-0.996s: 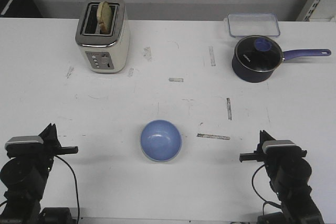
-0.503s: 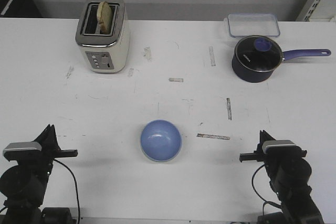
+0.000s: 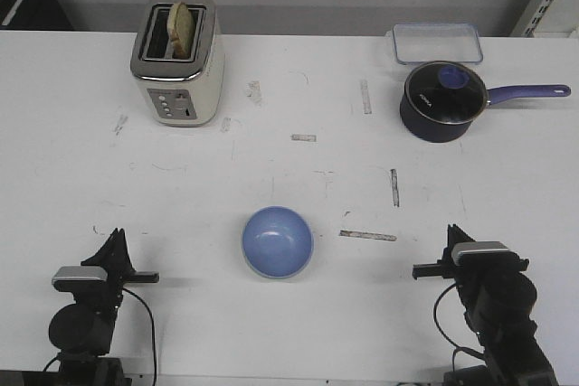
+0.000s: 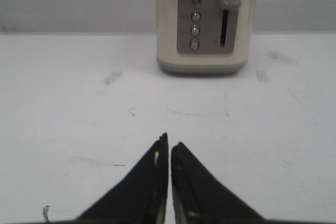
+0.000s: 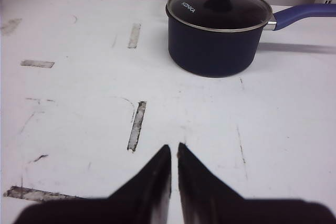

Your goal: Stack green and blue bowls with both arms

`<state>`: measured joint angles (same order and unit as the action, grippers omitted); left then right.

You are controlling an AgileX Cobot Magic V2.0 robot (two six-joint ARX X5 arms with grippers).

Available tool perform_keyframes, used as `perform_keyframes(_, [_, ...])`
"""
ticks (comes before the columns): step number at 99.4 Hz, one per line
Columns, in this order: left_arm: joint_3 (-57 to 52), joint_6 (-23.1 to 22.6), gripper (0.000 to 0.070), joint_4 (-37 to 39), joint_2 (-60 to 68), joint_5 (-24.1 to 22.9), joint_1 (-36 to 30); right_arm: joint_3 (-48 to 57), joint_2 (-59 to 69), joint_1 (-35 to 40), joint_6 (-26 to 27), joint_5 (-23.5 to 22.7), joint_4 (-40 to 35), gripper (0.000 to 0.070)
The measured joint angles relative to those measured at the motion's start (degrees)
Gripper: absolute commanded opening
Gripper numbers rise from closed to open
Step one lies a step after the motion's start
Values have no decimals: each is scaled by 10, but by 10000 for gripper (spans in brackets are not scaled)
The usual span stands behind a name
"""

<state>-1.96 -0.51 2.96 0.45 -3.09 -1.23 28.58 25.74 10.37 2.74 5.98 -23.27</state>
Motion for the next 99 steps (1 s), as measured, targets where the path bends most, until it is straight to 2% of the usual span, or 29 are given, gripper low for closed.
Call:
perform_keyframes(16, [0, 0, 2, 25, -2, 4, 0, 0, 0, 0, 0, 0, 1, 12])
perform_keyframes(87, [0, 0, 2, 24, -2, 4, 0, 0, 0, 0, 0, 0, 3, 12])
perform_keyframes(99, [0, 0, 2, 24, -2, 4, 0, 0, -15, -12, -28, 13, 5, 12])
